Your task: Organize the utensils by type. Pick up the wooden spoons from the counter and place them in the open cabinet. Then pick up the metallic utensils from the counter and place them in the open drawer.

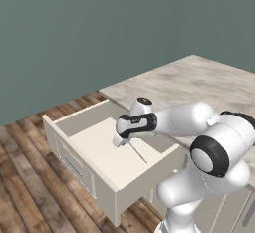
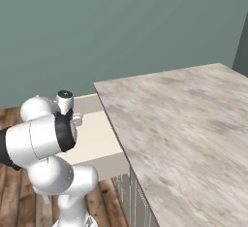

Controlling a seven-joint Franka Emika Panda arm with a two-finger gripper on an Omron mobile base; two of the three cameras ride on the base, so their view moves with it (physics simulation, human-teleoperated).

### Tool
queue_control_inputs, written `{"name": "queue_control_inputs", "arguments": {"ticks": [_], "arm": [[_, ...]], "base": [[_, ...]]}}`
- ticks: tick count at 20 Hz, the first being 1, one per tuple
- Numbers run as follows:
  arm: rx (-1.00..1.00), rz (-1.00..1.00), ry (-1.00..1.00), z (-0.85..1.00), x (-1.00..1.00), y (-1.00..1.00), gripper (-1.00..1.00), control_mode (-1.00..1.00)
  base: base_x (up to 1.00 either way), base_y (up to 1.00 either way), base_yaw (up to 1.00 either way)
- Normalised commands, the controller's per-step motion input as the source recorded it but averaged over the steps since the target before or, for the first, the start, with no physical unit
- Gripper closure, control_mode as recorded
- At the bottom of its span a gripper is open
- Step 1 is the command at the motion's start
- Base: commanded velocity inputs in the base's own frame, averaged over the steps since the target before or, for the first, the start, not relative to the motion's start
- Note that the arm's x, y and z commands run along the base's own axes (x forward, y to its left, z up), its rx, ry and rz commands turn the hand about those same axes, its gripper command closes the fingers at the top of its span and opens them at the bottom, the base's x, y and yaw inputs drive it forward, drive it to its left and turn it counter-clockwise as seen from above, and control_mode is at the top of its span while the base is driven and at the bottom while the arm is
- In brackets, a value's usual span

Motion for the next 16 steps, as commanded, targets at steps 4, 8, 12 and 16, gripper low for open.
{"name": "queue_control_inputs", "arguments": {"ticks": [4,8,12,16], "arm": [[-0.09,0.00,0.18,-0.02,0.27,0.02,1.00,-1.00],[-0.34,0.00,0.41,0.00,0.48,0.06,1.00,-1.00],[-0.23,0.00,0.26,-0.02,0.44,0.01,1.00,-1.00],[-0.01,0.00,0.01,-0.26,0.29,0.00,1.00,-1.00]], "base": [[0.00,0.00,0.00],[0.00,0.00,0.00],[0.00,0.00,0.00],[0.00,0.00,0.00]]}}
